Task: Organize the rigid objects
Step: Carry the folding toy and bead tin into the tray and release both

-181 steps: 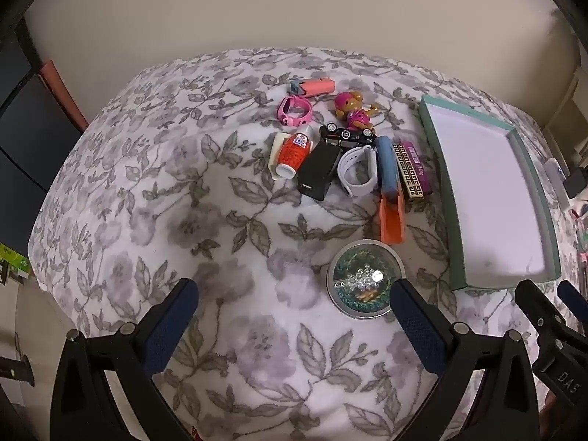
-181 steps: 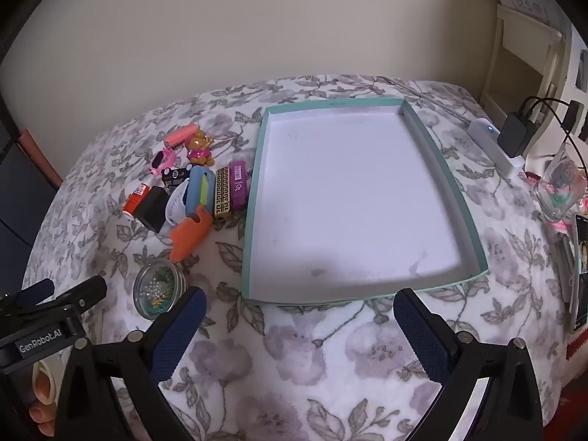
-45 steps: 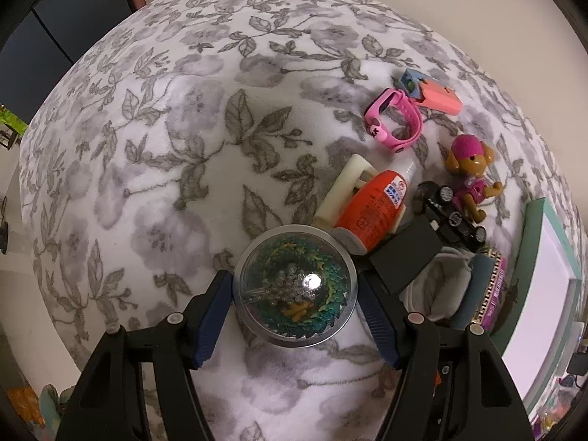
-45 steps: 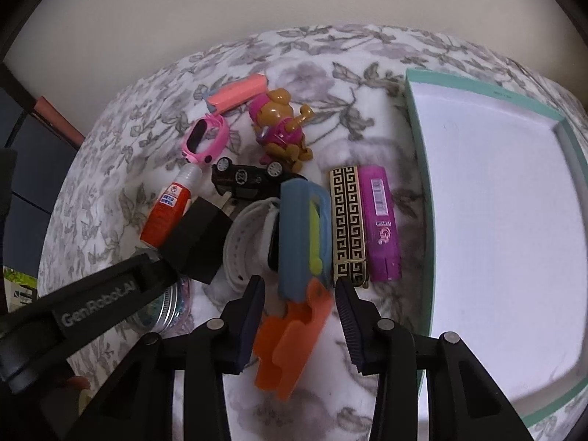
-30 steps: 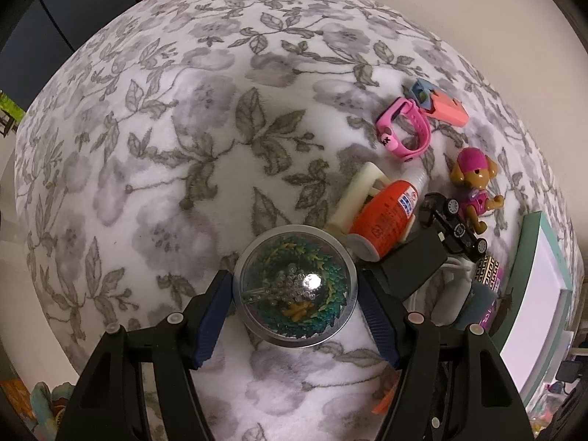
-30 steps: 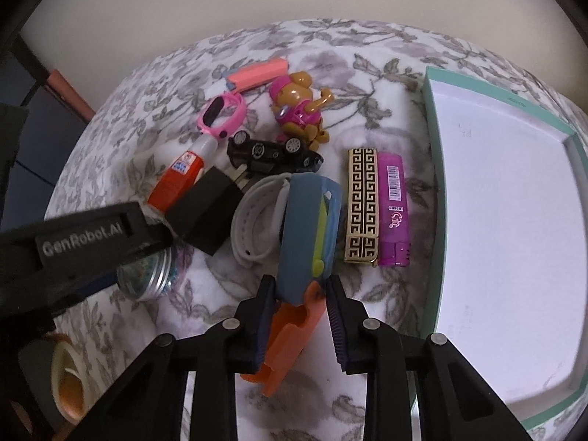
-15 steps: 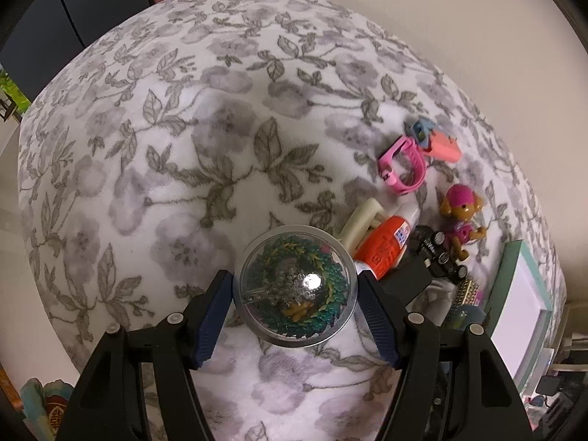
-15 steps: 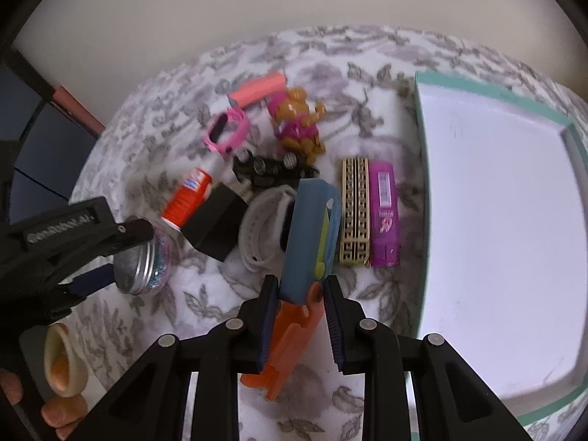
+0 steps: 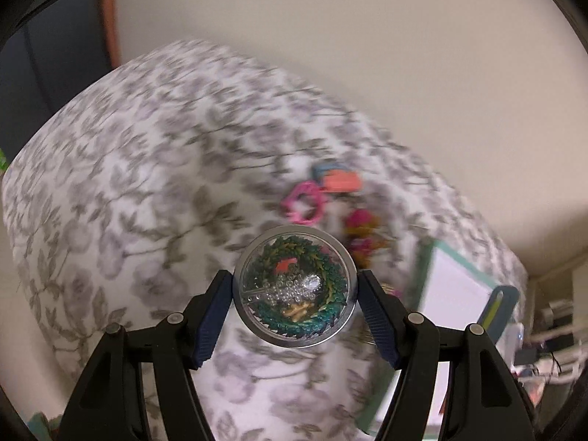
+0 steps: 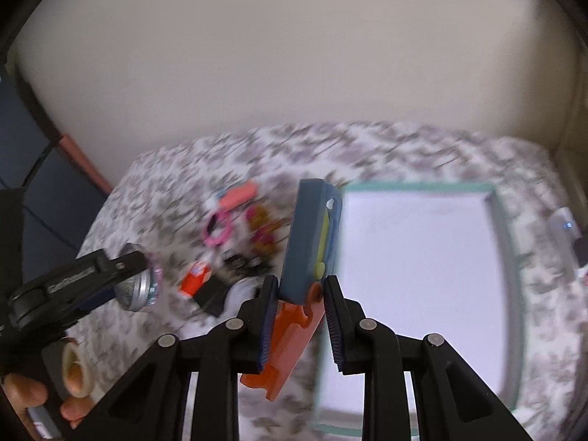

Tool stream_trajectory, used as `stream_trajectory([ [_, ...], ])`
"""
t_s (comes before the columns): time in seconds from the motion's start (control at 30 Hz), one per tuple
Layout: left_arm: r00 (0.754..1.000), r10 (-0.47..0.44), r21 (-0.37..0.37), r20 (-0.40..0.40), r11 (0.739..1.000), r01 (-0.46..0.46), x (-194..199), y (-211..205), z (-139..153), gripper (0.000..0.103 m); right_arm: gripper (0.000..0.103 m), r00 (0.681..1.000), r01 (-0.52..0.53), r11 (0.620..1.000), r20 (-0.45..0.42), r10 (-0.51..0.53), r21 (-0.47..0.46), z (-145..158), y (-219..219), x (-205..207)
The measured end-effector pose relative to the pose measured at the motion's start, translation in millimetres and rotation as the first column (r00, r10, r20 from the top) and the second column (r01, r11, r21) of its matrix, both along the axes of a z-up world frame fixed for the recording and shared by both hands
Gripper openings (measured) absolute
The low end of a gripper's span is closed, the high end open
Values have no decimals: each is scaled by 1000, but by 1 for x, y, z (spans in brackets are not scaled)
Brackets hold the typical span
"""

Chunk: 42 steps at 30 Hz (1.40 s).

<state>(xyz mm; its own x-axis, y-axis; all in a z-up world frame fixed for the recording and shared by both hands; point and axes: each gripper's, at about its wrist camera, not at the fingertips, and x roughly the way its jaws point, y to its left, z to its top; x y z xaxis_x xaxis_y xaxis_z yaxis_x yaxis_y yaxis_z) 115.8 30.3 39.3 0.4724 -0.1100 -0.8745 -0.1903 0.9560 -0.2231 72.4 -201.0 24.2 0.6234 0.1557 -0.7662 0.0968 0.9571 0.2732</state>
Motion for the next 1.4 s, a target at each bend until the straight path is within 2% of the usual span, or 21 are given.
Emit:
stream_trajectory([
  [0.1, 995, -98, 8, 29, 995, 97, 0, -31, 7, 71, 27, 999, 50, 998, 16, -49, -36, 7, -23, -8],
  [0.27, 971, -237, 23, 21, 971, 236, 4, -86, 9, 71, 27, 990, 138, 987, 26, -136, -77, 9, -64, -21],
  [0.5, 934, -357, 62, 6, 933, 356, 11, -151, -7, 71, 27, 977, 215, 974, 13, -214, -69, -6, -103, -24],
  [0.8, 917, -395, 107, -57, 911, 399, 26, -194, -56, 71, 27, 974, 221, 975, -47, -223, -40, -56, -125, -11],
  [0.97, 915, -397, 120, -75, 907, 404, 30, -207, -72, 71, 27, 965, 242, 970, -101, -242, -16, -86, -136, -6],
  [1.07, 910, -411, 157, -64, 896, 416, 30, -216, -75, 71, 27, 960, 251, 968, -127, -251, -18, -98, -140, -4],
  [1.4, 903, -422, 124, -84, 894, 430, 29, -224, -85, 71, 28, 946, 280, 960, -159, -281, -30, -105, -152, -5],
])
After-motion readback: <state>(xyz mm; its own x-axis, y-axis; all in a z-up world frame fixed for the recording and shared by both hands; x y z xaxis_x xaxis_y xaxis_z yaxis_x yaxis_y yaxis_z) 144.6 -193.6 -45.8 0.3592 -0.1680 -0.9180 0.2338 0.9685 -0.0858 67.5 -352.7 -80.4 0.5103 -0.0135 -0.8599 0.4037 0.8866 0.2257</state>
